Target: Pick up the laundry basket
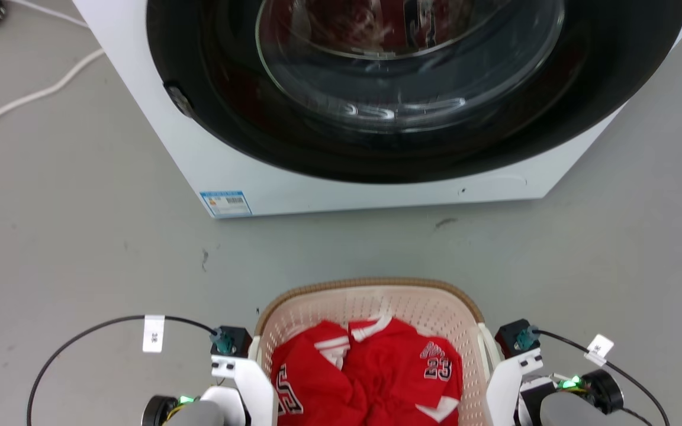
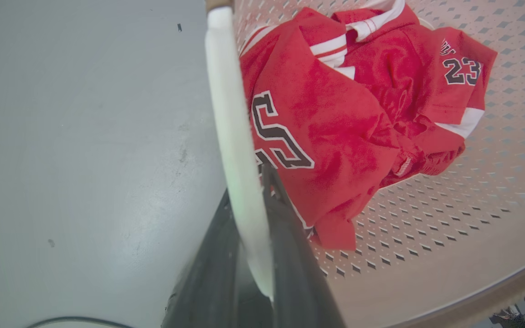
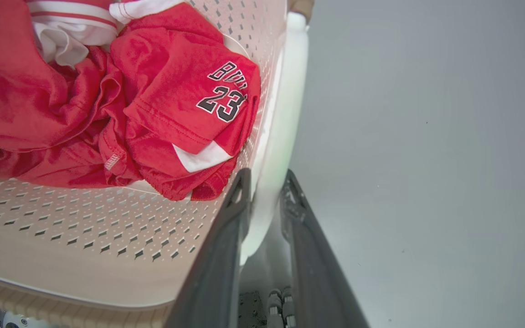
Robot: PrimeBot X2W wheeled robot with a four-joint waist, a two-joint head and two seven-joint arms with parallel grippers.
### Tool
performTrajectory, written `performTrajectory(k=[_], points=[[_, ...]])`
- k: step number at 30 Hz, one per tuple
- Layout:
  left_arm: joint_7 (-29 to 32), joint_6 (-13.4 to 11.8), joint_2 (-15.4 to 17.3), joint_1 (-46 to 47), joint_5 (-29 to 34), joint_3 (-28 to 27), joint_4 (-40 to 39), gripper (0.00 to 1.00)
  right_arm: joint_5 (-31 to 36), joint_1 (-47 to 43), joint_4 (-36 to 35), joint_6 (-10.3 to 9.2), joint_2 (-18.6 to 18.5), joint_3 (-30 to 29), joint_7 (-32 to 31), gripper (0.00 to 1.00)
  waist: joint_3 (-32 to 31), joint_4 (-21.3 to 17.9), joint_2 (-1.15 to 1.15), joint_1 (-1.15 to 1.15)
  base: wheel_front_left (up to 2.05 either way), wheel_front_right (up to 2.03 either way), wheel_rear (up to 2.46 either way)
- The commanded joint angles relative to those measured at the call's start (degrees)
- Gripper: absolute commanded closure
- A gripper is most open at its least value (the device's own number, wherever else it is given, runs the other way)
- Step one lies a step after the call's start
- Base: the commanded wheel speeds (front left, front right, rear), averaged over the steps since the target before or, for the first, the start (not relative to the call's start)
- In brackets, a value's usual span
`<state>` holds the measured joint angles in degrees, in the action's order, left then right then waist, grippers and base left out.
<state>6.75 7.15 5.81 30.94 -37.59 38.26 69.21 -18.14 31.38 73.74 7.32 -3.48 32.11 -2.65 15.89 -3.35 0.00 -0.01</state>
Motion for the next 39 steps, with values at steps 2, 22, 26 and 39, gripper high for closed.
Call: performTrajectory(k=[2, 22, 26, 39], points=[[1.49, 0.56, -0.63, -1.50, -1.51, 1.60, -1.42, 1.00, -1.38, -1.35, -0.96, 0.29, 0.53, 1.91, -1.01, 1.00, -3.84, 0.68, 0.00, 0.01, 0.00, 0.00, 0.00], [11.67, 0.57, 1.74, -6.25, -12.73, 12.85, -4.49, 1.00, -15.52, -6.32, -5.85, 0.30, -2.14, 15.39, -10.14, 1.00, -16.12, 2.99, 0.00, 0.01, 0.00, 0.00, 0.00], [12.87, 0.57, 1.90, -5.91, -14.40, 14.25, -4.44, 1.00, -17.84, -6.09, -6.51, 0.31, -2.63, 17.87, -11.17, 1.00, -16.71, 3.24, 0.00, 0.01, 0.00, 0.00, 0.00], [14.94, 0.57, 2.71, -4.61, -18.02, 18.34, -3.45, 1.00, -24.24, -5.19, -6.74, 0.33, -3.79, 24.31, -12.80, 1.00, -17.57, 3.51, 0.00, 0.01, 0.00, 0.00, 0.00]])
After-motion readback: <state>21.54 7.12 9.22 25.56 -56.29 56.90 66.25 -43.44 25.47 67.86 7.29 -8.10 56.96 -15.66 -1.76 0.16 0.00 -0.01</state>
